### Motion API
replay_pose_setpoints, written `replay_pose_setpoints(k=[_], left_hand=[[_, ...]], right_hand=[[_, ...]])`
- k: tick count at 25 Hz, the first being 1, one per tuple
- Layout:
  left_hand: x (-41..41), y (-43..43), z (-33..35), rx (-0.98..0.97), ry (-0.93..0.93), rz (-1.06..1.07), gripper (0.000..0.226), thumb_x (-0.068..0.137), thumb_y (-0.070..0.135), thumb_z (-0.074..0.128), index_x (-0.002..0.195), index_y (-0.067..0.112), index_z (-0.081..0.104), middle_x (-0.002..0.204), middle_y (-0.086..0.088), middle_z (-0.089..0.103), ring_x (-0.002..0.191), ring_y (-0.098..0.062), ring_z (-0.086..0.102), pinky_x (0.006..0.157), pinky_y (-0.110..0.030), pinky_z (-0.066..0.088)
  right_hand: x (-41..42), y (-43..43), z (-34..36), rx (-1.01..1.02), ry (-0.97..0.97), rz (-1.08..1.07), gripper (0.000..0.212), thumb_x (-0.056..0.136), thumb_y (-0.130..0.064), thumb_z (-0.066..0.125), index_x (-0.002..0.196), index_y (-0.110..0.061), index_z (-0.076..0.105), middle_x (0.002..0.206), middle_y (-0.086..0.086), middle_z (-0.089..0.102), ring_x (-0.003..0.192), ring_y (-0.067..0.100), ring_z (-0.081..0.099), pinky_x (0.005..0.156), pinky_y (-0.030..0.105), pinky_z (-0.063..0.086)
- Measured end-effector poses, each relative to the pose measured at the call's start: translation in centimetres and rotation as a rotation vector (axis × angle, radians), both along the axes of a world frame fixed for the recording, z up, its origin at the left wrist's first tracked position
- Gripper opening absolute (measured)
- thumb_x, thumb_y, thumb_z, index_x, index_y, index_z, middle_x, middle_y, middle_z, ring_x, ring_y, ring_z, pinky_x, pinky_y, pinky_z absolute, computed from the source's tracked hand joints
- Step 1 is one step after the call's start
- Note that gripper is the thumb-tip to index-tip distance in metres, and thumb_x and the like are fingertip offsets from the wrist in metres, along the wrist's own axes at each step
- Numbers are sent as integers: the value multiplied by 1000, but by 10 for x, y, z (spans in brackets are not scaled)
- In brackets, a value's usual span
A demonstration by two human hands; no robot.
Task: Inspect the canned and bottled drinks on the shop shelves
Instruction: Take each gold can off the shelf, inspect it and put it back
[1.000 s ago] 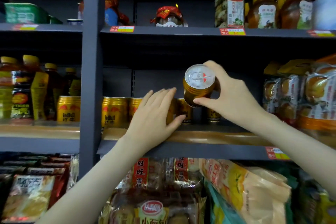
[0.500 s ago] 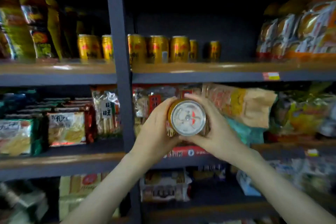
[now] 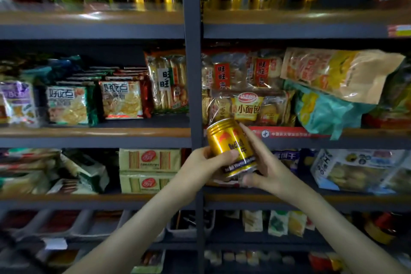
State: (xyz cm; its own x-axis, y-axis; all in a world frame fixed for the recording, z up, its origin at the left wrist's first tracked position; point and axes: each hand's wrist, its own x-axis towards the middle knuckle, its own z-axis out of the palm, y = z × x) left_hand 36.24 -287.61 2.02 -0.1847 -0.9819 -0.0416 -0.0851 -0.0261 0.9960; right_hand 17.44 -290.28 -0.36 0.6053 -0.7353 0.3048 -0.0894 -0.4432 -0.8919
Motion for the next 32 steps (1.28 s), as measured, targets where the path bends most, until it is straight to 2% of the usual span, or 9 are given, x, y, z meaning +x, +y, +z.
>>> replay_pose_setpoints(k=[3, 6, 10, 13, 16, 20, 23, 30, 32], left_hand=[[-1, 1, -1, 150, 100, -95, 49, 65, 51, 68, 97, 14, 71, 98, -12, 74, 88, -24, 71, 77, -33, 57], [-6, 0, 0, 202, 117, -168, 46, 68, 52, 64, 98, 18, 71, 104, -12, 73, 94, -22, 70, 87, -33, 55], [-19, -2, -2, 267, 32, -153, 65, 60, 72, 58, 106, 27, 67, 106, -5, 74, 104, -21, 68, 100, -42, 49], [-22, 5, 3, 265, -271, -111, 83, 61, 88, 26, 96, 26, 70, 95, -9, 75, 96, -22, 69, 95, -40, 52], [-21, 8, -1, 65, -644, -49, 91, 75, 79, 7, 103, 16, 67, 98, -9, 68, 97, -23, 62, 94, -38, 47], [-18, 13, -9, -210, -434, 49, 49, 88, 70, 37, 104, 34, 66, 99, 15, 69, 96, 0, 62, 87, -27, 48], [-20, 10, -12, -387, -505, 77, 15, 90, 40, 63, 103, 35, 65, 95, 18, 70, 89, 6, 64, 83, -22, 52], [-39, 10, 12, -588, -884, 45, 68, 73, 56, 73, 126, 30, 39, 118, 11, 59, 103, -14, 60, 77, -24, 45], [-41, 3, 25, -586, -760, 103, 62, 74, 52, 75, 122, 28, 42, 102, 15, 61, 94, -7, 63, 69, -17, 44]], right_hand=[[-1, 1, -13, -132, 219, -91, 114, 73, -37, 82, 143, -58, -5, 153, -30, 11, 139, -3, 28, 111, 25, 35], [-2, -2, -20, -387, 200, -227, 99, 79, -36, 75, 146, -51, 4, 157, -24, 0, 147, 4, 5, 117, 20, 18], [-9, -5, -24, -523, 160, -259, 81, 81, -36, 72, 146, -37, 23, 157, -18, 16, 148, 12, 11, 118, 25, 17], [-14, 0, -28, -440, 120, -293, 76, 72, -42, 78, 137, -34, 39, 143, -24, 39, 138, 6, 36, 114, 32, 30], [-17, 9, -35, -344, 122, -289, 74, 66, -47, 80, 128, -53, 41, 130, -29, 50, 124, -1, 48, 101, 17, 40], [-21, 10, -40, -224, 97, -300, 72, 63, -39, 84, 124, -44, 47, 125, -29, 55, 118, -5, 53, 93, 8, 40], [-23, 7, -38, -200, 115, -296, 72, 63, -33, 87, 122, -46, 48, 122, -30, 57, 114, -6, 54, 89, 8, 41], [-20, 2, -7, -212, 119, -377, 64, 58, -49, 72, 116, -50, 47, 117, -27, 57, 110, -10, 54, 86, 5, 40], [-21, -1, 11, -195, 100, -404, 62, 61, -47, 75, 116, -52, 47, 116, -29, 58, 111, -9, 54, 86, 5, 41]])
